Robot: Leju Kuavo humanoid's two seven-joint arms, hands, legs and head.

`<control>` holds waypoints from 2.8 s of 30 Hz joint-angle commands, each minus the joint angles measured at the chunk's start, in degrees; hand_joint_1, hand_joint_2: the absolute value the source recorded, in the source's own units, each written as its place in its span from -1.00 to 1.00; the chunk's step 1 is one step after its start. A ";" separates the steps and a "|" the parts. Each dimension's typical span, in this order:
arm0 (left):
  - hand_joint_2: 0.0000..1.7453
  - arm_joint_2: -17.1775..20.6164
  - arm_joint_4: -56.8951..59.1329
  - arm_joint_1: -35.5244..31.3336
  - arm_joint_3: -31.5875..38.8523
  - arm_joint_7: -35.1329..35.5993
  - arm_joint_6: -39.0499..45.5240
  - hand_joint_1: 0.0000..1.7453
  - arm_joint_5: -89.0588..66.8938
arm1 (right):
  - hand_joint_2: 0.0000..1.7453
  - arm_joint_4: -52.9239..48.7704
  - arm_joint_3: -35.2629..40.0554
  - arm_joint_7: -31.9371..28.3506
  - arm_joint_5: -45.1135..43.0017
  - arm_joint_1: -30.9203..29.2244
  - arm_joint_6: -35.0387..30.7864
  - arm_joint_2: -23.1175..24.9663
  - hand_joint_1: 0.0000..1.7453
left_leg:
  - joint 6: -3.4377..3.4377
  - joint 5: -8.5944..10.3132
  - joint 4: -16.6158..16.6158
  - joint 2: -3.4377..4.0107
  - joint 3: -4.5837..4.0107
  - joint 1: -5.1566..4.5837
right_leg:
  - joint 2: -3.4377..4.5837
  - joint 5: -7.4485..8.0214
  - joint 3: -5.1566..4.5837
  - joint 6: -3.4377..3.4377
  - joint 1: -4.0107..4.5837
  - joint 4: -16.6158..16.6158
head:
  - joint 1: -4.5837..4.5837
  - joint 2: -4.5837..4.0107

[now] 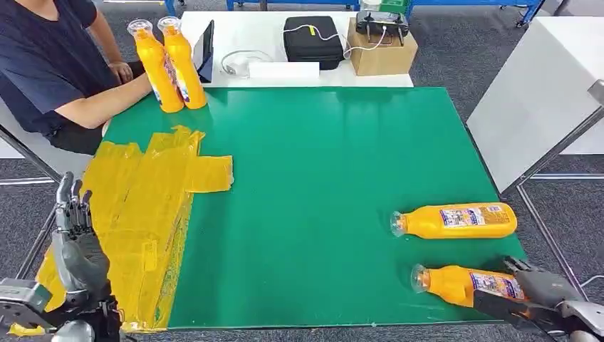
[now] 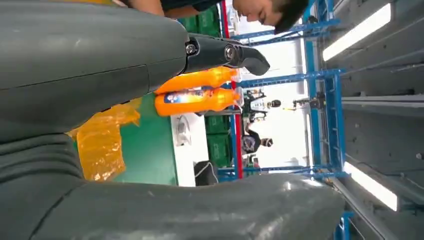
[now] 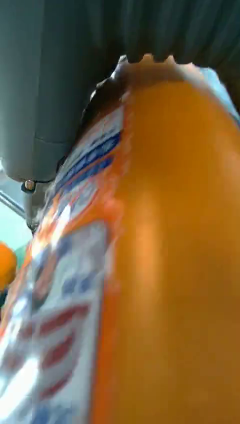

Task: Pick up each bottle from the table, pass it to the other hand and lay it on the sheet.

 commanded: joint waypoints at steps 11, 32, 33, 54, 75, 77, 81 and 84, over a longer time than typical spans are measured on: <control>-1.00 1.56 1.33 0.80 -0.26 0.53 0.99 -1.00 0.86 | 1.00 8.07 4.33 -2.11 -3.52 -9.72 -6.23 13.80 1.00 | -0.18 -0.14 -0.21 1.59 0.56 0.26 | 1.56 0.60 0.33 -0.28 0.28 -0.45 | 0.02 0.00; -1.00 -0.62 -1.89 3.72 2.32 3.01 -3.60 -1.00 3.15 | 1.00 -4.18 -0.30 -6.22 -6.89 -9.44 -10.11 20.32 1.00 | -0.44 0.97 -0.14 0.49 -1.22 0.48 | 0.25 1.23 -0.97 -0.44 0.46 -0.01 | -0.06 0.00; -1.00 -0.62 -1.89 3.72 2.32 3.01 -3.60 -1.00 3.15 | 1.00 -4.18 -0.30 -6.22 -6.89 -9.44 -10.11 20.32 1.00 | -0.43 0.94 -0.14 0.49 -1.22 0.46 | 0.24 1.18 -0.96 -0.49 0.45 -0.01 | -0.06 0.00; 1.00 3.45 0.14 9.02 -18.89 17.28 -15.89 -1.00 21.68 | 1.00 -6.67 13.96 -10.01 -22.08 -27.77 -12.57 41.74 1.00 | -0.52 0.81 -0.21 0.70 -1.34 0.38 | 0.48 1.15 -1.20 -0.39 0.31 -0.03 | -0.04 0.00; 1.00 0.52 -0.66 3.19 -23.93 11.22 -6.10 -1.00 15.11 | 1.00 7.90 28.11 -8.31 -24.08 -34.25 -11.33 48.93 1.00 | -0.44 0.76 -0.17 0.43 -1.14 0.34 | 0.13 0.93 -0.95 -0.47 0.30 0.07 | -0.06 0.00; 1.00 0.90 0.07 2.86 -24.48 11.33 -6.77 -1.00 15.60 | 1.00 9.62 30.75 -8.06 -23.74 -34.61 -11.20 49.56 1.00 | -0.49 0.84 -0.19 0.43 -1.31 0.37 | 0.18 1.03 -1.11 -0.40 0.30 0.03 | -0.04 0.00; 1.00 0.61 0.01 2.56 -25.34 10.59 -6.02 -1.00 14.41 | 1.00 10.51 34.83 -8.45 -22.25 -33.89 -11.14 50.84 1.00 | -0.49 0.83 -0.19 0.42 -1.31 0.39 | 0.18 1.03 -1.11 -0.40 0.32 0.02 | -0.04 0.00; 1.00 0.62 1.10 2.20 -25.86 10.75 -5.81 -1.00 13.96 | 1.00 9.79 39.39 -9.01 -20.27 -33.04 -10.69 52.09 1.00 | -0.49 0.83 -0.19 0.41 -1.33 0.38 | 0.16 1.02 -1.13 -0.39 0.32 0.02 | -0.04 0.00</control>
